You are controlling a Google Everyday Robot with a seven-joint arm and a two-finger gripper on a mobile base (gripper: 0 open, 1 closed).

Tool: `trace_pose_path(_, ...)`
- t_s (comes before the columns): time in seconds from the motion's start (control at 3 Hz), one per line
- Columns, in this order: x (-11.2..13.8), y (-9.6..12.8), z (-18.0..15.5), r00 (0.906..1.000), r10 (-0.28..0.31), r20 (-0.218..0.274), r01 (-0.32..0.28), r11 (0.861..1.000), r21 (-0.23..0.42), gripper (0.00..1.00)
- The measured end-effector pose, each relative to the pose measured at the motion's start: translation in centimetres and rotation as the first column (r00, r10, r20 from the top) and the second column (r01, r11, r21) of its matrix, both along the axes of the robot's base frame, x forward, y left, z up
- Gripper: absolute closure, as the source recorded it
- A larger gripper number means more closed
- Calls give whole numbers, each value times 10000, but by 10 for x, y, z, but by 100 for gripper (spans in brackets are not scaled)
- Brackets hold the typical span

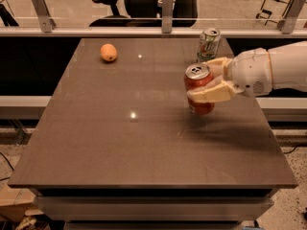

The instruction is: Knock coke can over

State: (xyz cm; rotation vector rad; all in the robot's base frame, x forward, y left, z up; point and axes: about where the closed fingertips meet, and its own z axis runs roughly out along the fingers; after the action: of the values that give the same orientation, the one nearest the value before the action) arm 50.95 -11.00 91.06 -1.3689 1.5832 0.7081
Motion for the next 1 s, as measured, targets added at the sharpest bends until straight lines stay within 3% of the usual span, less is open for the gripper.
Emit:
trace_pose_path(0.33, 2, -17, 9, 9994, -342, 12, 342, 9961, -817, 100)
trace_pose_path(1.0, -1, -48, 22, 9952, -942, 265, 978, 9635, -2493, 100)
